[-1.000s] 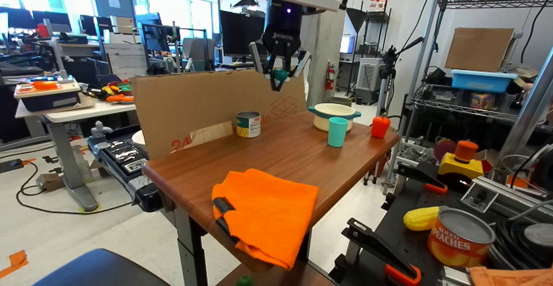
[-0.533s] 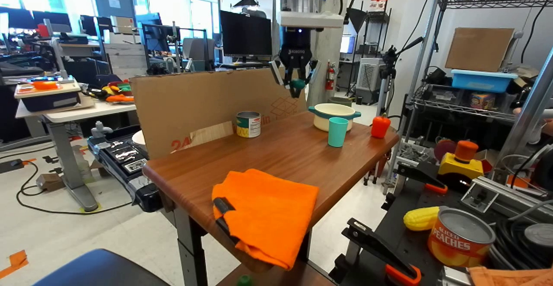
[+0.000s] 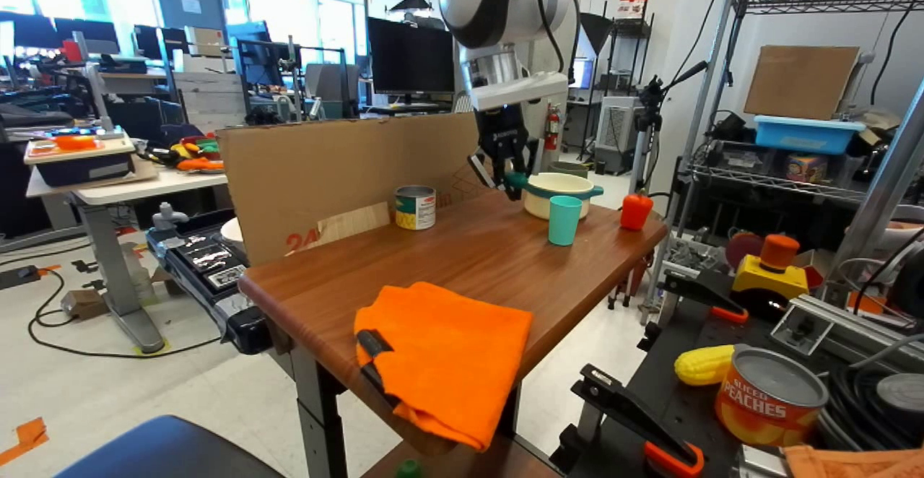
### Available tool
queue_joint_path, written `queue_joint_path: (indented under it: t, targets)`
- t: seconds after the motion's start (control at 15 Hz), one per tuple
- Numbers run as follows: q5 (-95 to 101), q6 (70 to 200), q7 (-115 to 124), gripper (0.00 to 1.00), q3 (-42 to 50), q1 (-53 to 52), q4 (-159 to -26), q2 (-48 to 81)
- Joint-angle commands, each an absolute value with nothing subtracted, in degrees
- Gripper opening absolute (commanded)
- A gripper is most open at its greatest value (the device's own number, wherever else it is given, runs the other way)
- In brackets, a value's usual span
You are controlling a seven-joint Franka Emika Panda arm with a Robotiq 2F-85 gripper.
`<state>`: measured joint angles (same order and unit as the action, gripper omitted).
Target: Move the green plush toy to the right
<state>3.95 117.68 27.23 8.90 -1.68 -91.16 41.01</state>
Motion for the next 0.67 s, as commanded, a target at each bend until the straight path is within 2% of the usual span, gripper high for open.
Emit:
queue_joint_path:
  t: [0.0,0.4,0.47,0.53,0.6]
  targets:
    - [5.78,113.19,27.45,0.02,9.34,-3.05,-84.38,46.88]
    - [4.6,110.83,25.91,0.02,8.52,-3.0,-77.87,51.48]
    - [4.75,111.9,26.2,0.07,8.67,-3.04,-77.2,52.08]
    - [4.63,112.44,26.56,0.35,8.75,-3.0,-76.63,52.55]
    - [4.65,112.16,26.57,0.36,8.79,-3.0,-76.37,52.69]
